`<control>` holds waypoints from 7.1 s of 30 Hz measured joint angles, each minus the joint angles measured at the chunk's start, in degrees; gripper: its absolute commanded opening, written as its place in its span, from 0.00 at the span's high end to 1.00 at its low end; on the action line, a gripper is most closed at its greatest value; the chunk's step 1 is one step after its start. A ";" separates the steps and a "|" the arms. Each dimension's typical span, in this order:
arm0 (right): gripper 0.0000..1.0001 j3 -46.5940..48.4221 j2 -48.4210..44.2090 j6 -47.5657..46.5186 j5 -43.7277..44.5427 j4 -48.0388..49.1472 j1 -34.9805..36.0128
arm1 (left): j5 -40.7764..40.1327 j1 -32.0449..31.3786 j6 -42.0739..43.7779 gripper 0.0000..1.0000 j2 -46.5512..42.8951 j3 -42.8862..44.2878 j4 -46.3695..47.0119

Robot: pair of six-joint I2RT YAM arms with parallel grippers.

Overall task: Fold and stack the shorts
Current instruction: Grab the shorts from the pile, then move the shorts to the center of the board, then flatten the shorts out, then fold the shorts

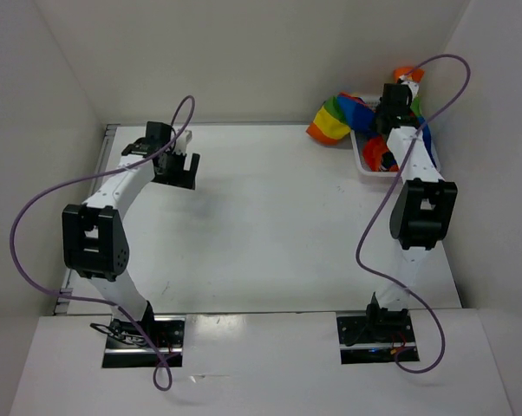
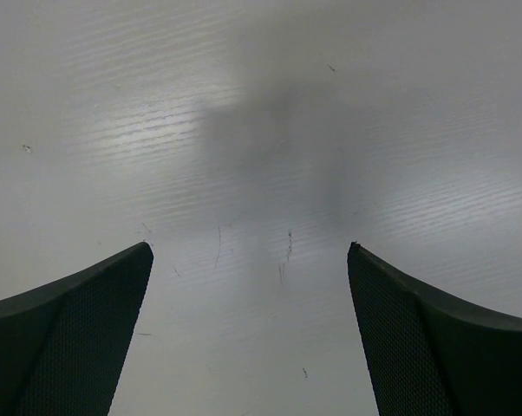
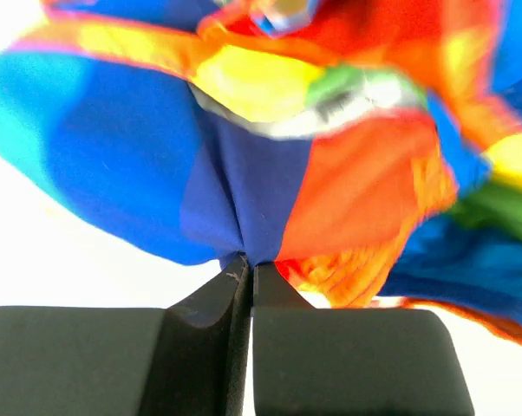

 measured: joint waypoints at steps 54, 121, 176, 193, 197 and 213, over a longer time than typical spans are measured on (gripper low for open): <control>0.40 -38.93 -36.87 -25.57 -30.21 -4.37 26.71 | 5.01 1.01 -0.02 0.00 -22.91 -24.09 -8.63; 1.00 27.02 1.55 -27.74 -30.12 -0.90 22.49 | -22.43 2.10 -0.02 1.00 -0.81 23.87 4.57; 1.00 -46.75 -43.41 -33.38 -46.12 -8.09 7.30 | -14.91 -14.64 0.00 0.92 6.86 29.79 11.41; 0.62 -47.80 -34.51 -16.72 -39.06 4.61 3.54 | -30.51 -18.32 0.31 0.29 53.22 93.66 -3.34; 0.08 -45.31 -31.21 -14.78 -32.70 4.72 4.02 | -33.68 -19.45 0.24 0.00 55.08 95.23 -3.67; 0.02 -43.91 -36.00 -12.44 -29.86 -4.07 10.60 | -16.76 -0.59 0.00 0.00 41.79 70.16 -17.49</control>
